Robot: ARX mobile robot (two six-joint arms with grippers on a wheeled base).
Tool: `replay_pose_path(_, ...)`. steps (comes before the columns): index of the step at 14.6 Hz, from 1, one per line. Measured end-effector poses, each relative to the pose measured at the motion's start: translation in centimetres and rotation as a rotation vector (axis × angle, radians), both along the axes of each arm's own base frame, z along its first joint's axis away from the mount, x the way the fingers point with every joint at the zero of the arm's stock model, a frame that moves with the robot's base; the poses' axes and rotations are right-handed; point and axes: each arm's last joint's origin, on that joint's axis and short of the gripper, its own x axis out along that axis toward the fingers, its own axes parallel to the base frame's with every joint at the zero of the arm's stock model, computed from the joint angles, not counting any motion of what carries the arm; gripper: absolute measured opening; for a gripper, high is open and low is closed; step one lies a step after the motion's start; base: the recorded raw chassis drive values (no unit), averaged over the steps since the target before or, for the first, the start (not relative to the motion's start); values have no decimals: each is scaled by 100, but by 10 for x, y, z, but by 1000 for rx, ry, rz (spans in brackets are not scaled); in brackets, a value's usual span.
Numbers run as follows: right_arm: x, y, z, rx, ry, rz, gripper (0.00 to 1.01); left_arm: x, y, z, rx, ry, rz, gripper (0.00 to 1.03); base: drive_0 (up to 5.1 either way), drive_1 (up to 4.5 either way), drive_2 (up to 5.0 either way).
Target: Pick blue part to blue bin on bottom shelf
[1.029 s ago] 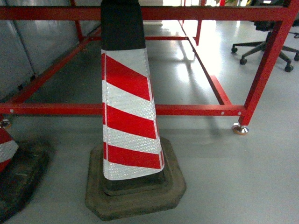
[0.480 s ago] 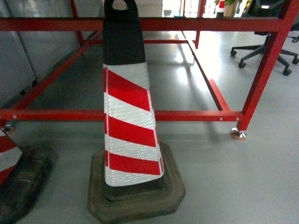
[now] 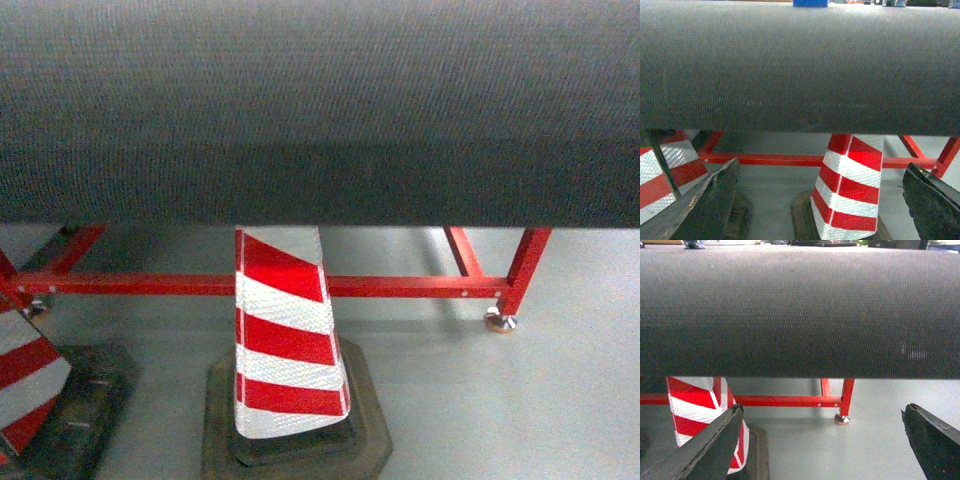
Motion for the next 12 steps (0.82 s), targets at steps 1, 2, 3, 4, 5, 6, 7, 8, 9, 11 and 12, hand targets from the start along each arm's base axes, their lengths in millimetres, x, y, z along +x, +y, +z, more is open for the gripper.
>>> replay_pose_path(1,0,0,0,-2,0,2,98,0,0,0,0,0,2,98,0,0,0)
replay_pose_path(2,0,0,0,-1,1,1,98,0,0,0,2,0,0,98,0,0,0)
replay_pose_path(3,0,0,0,-1,0,1,98,0,0,0,2,0,2,98,0,0,0)
replay_pose_path(4,0,0,0,-2,0,1,98,0,0,0,2,0,0,98,0,0,0)
replay_pose_path(5,0,0,0,-2,1,2,98,0,0,0,3,0,0,98,0,0,0)
replay_pose_path(6,0,0,0,-2,0,2,98,0,0,0,2,0,1,98,0,0,0)
replay_pose_path(7,0,0,0,-1,1,1,98,0,0,0,2,1,0,98,0,0,0)
replay_pose_path(8,0,0,0,-1,2,1,98,0,0,0,3,0,0,98,0,0,0)
replay_pose_path(9,0,0,0,-2,1,2,98,0,0,0,3,0,0,98,0,0,0)
replay_pose_path(11,0,0,0,-2,-1,1,98,0,0,0,2,0,1,98,0,0,0)
replay_pose_path(12,0,0,0,-2,0,1,98,0,0,0,2,0,2,98,0,0,0)
